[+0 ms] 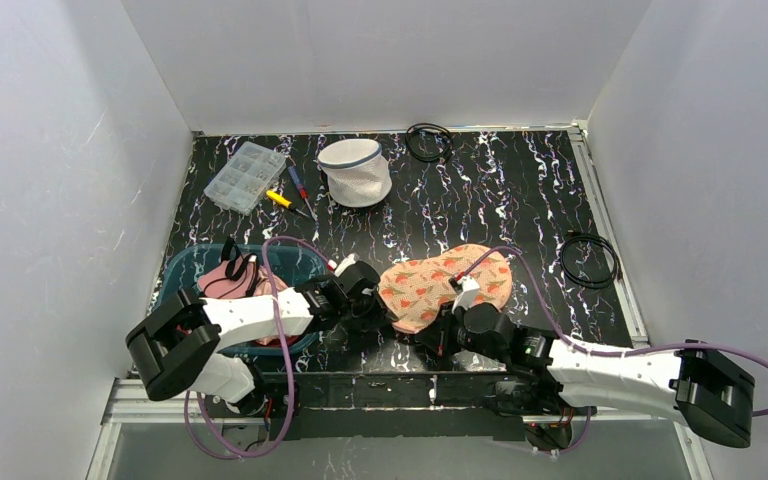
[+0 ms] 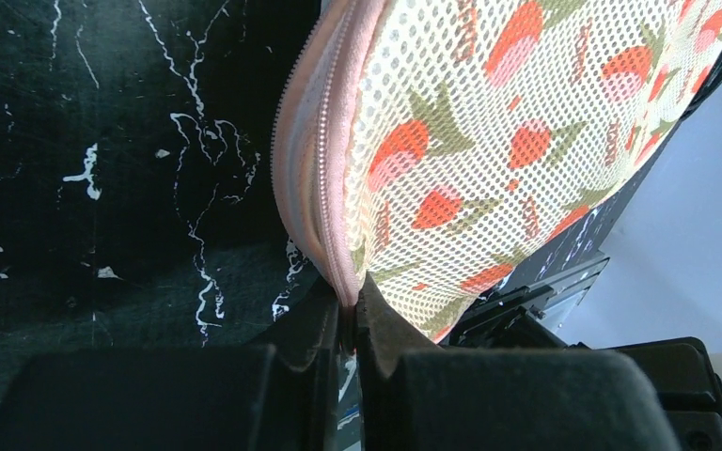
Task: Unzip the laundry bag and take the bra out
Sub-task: Unzip the laundry bag at the center of the board.
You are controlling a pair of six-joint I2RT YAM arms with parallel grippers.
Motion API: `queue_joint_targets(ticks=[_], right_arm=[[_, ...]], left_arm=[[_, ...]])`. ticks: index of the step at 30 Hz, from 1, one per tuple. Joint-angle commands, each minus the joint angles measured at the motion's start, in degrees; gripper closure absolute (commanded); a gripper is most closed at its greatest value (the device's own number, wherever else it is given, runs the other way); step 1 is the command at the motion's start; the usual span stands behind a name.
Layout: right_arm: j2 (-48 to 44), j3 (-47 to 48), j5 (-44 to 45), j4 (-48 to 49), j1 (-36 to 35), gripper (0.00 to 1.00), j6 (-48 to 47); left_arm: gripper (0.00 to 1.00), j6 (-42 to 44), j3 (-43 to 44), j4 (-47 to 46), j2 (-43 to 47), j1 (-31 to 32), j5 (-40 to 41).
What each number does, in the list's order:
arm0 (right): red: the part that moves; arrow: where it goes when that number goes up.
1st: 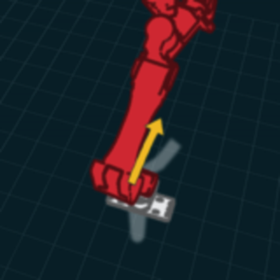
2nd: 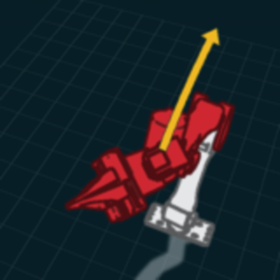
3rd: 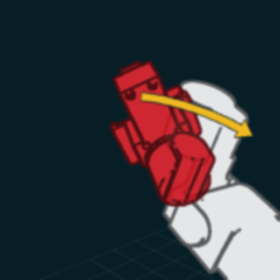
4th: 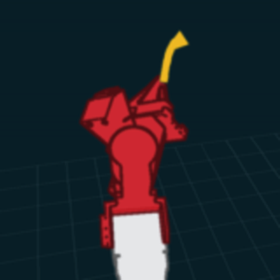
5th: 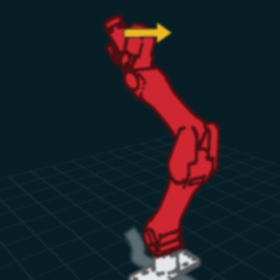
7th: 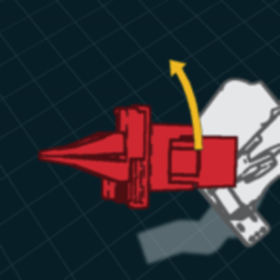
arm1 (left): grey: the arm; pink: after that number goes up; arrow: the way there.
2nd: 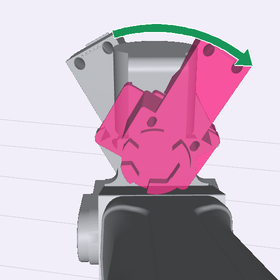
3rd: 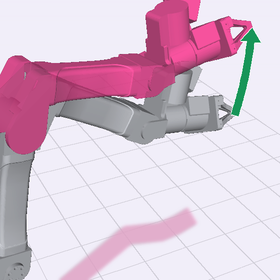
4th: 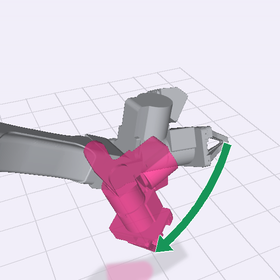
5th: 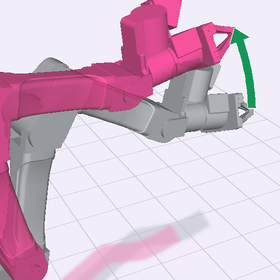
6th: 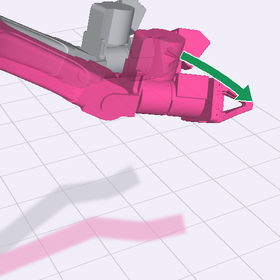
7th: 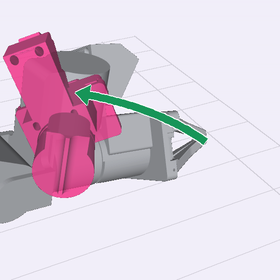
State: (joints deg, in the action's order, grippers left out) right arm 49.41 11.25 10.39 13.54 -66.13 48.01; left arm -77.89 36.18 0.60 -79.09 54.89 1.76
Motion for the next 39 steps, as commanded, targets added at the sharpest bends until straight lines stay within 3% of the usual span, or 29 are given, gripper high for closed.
queue_joint_targets(ticks=[1, 16, 36, 37, 39], right_arm=[[-2.2, 1.4, 2.6, -3.2, -0.3, 0.99, -0.9], [-9.7, 0.8, 11.1, -17.1, -0.3, 0.99, 2.1], [-11.8, 2.0, 12.6, -20.5, -0.3, 0.99, -0.5], [-11.6, 1.9, 12.4, -20.1, -0.4, 0.99, -0.7], [-11.1, 1.8, 11.8, -19.2, -0.3, 0.99, -0.8]], left_arm=[[1.00, 0.8, 1.0, 4.8, 1.8, -0.1, 4.4], [1.00, 2.6, 0.8, 7.8, 7.1, -0.4, 6.3], [1.00, 17.1, 9.2, 13.4, 3.2, -9.4, -3.9], [0.94, 17.0, 8.2, 12.5, 3.4, -9.4, -4.5], [0.73, 15.7, 5.6, 10.6, 4.3, -9.4, -5.5]])
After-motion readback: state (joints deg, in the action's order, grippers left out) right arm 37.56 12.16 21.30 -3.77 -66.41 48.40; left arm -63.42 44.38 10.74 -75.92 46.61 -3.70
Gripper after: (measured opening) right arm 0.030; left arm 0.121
